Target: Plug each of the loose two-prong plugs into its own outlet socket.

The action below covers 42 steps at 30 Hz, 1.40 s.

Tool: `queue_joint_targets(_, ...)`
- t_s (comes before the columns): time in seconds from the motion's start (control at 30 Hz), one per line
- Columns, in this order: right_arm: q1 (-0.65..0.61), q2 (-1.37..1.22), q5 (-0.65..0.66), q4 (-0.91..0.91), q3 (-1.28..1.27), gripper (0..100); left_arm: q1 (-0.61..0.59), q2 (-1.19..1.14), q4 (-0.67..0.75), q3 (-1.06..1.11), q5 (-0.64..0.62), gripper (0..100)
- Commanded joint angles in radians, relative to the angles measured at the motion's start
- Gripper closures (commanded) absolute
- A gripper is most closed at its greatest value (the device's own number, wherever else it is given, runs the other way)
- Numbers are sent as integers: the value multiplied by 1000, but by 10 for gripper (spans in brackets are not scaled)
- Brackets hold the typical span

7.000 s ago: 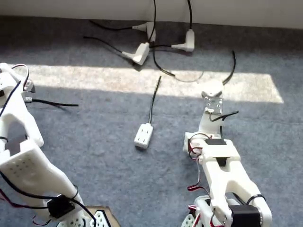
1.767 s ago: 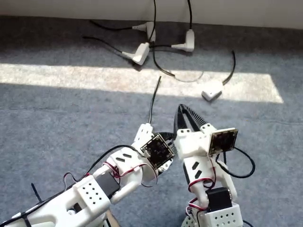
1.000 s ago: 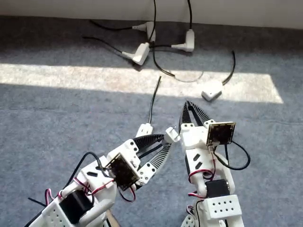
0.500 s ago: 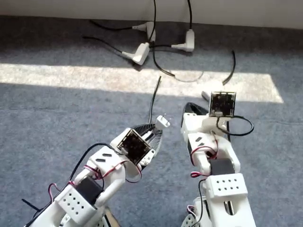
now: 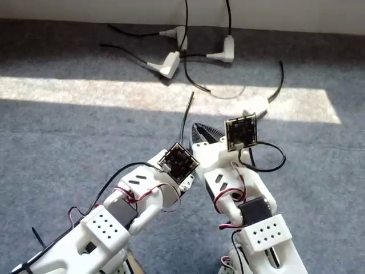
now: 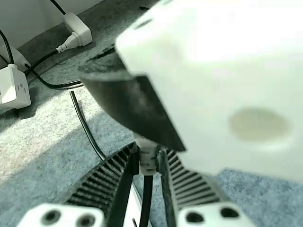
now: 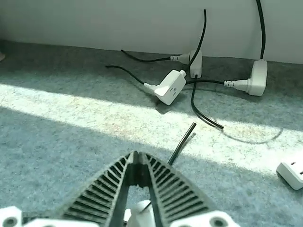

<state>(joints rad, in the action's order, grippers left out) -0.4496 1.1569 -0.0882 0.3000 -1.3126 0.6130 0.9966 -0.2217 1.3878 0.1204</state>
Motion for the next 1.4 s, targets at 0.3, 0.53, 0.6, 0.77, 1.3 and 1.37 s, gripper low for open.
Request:
queue_joint_targets(0.3, 120, -555, 103, -406, 19, 992, 68, 483, -328, -73, -133, 994)
queue_joint_targets(0.53, 124, -777, 106, -400, 151, 992, 104, 716, -416, 12, -129, 994)
queue_joint_targets(0.6, 124, -745, 106, -400, 150, 992, 102, 713, -414, 18, -129, 994)
queue_joint_targets(0.77, 140, -621, 103, -406, 68, 992, 82, 659, -413, 25, -127, 994)
queue_joint_targets(1.3, 217, -562, -20, -378, 7, 992, -136, -12, -356, -331, -235, 994)
queue_joint_targets(1.37, 219, -564, -18, -378, 7, 992, -162, -102, -442, -444, -287, 994)
